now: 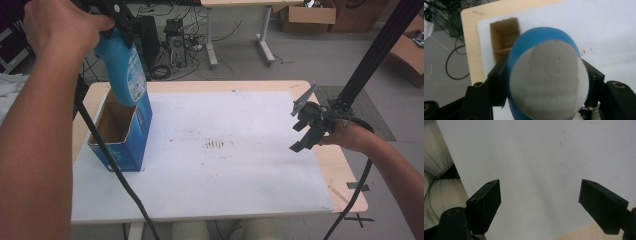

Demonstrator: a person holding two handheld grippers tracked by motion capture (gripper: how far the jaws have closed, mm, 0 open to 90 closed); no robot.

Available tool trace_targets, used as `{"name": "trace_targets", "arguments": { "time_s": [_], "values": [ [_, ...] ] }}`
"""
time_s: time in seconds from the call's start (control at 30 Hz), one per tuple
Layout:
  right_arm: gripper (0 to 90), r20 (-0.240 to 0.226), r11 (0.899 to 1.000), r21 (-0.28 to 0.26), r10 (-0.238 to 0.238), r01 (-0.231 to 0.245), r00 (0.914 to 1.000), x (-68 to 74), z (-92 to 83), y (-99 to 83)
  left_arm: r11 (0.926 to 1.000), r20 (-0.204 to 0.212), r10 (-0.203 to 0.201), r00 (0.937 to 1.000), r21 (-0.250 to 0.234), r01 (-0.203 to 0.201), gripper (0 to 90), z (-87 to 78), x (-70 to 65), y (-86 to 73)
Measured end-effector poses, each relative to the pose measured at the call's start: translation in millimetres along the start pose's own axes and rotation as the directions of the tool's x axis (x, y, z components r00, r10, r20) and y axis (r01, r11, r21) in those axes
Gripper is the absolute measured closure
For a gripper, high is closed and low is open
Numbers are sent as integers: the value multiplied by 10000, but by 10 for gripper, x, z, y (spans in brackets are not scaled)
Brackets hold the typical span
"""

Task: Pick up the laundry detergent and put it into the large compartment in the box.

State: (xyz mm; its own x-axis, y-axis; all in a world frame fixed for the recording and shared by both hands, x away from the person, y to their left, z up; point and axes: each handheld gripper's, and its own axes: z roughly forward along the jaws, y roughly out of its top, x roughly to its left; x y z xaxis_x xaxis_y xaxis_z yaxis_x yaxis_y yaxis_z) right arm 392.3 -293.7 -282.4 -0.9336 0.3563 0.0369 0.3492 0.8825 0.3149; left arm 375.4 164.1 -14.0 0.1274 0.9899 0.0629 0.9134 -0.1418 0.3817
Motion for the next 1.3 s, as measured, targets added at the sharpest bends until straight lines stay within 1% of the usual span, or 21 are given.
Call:
{"name": "trace_targets", "arguments": {
  "time_s": [0.1, 0.13, 0.17, 0.3, 0.43, 0.5, 0.57, 0.7, 0.73, 0.77, 0.9, 0.93, 1.0, 1.17, 1.23, 1.3],
  "values": [
    [180, -22, 10000, 43, 26, -26, 10000, -1, 10, 5, 9994, -227, -333, 9992, -4, 333, 381, 43, 69, -11],
    [180, -21, 10000, 42, 2, -2, 10000, -5, 14, 6, 9988, -258, -477, 9985, -64, 476, 381, 56, 94, -17],
    [180, -28, 10000, 51, 13, -13, 10000, -6, 17, 8, 9985, -272, -522, 9983, -162, 518, 381, 73, 119, -23],
    [180, -66, 10000, 75, 5, -4, 10000, -10, 35, 14, 9937, -337, -1026, 9942, -482, 1009, 381, 164, 216, -56],
    [180, -64, 9999, 103, 65, -64, 10000, -25, 46, 3, 9905, -468, -1298, 9904, -510, 1274, 381, 302, 292, -91],
    [180, -79, 9999, 88, 87, -86, 9999, -31, 50, -3, 9894, -493, -1400, 9889, -450, 1378, 380, 382, 334, -109],
    [180, -89, 9999, 88, 116, -115, 9999, -30, 51, -5, 9890, -522, -1435, 9883, -450, 1412, 380, 469, 366, -131],
    [180, -115, 9998, 150, 126, -124, 9999, -42, 69, -7, 9904, -646, -1356, 9887, -372, 1334, 381, 672, 415, -177],
    [180, -115, 9998, 150, 126, -124, 9999, -42, 69, -7, 9904, -646, -1356, 9887, -372, 1334, 381, 672, 415, -177],
    [180, -136, 9997, 171, 148, -145, 9998, -48, 79, -5, 9899, -648, -1389, 9882, -370, 1367, 381, 773, 446, -204],
    [180, -147, 9996, 211, 196, -193, 9997, -51, 78, 2, 9902, -661, -1380, 9882, -287, 1364, 381, 942, 493, -251],
    [180, -109, 9997, 193, 160, -158, 9998, -56, 77, 2, 9901, -668, -1385, 9881, -313, 1367, 381, 977, 499, -261],
    [180, -110, 9997, 199, 159, -157, 9998, -60, 71, 1, 9901, -665, -1399, 9879, -203, 1389, 381, 1036, 521, -277],
    [180, -89, 9993, 237, 277, -274, 9996, -67, 64, -3, 9910, -709, -1341, 9884, -90, 1338, 381, 1172, 565, -335],
    [180, -81, 9993, 243, 274, -272, 9996, -71, 69, 1, 9913, -744, -1309, 9886, 61, 1317, 381, 1229, 577, -358],
    [181, -82, 9992, 261, 293, -291, 9995, -67, 76, 8, 9911, -766, -1325, 9882, 6, 1330, 381, 1280, 582, -383]
  ]
}}
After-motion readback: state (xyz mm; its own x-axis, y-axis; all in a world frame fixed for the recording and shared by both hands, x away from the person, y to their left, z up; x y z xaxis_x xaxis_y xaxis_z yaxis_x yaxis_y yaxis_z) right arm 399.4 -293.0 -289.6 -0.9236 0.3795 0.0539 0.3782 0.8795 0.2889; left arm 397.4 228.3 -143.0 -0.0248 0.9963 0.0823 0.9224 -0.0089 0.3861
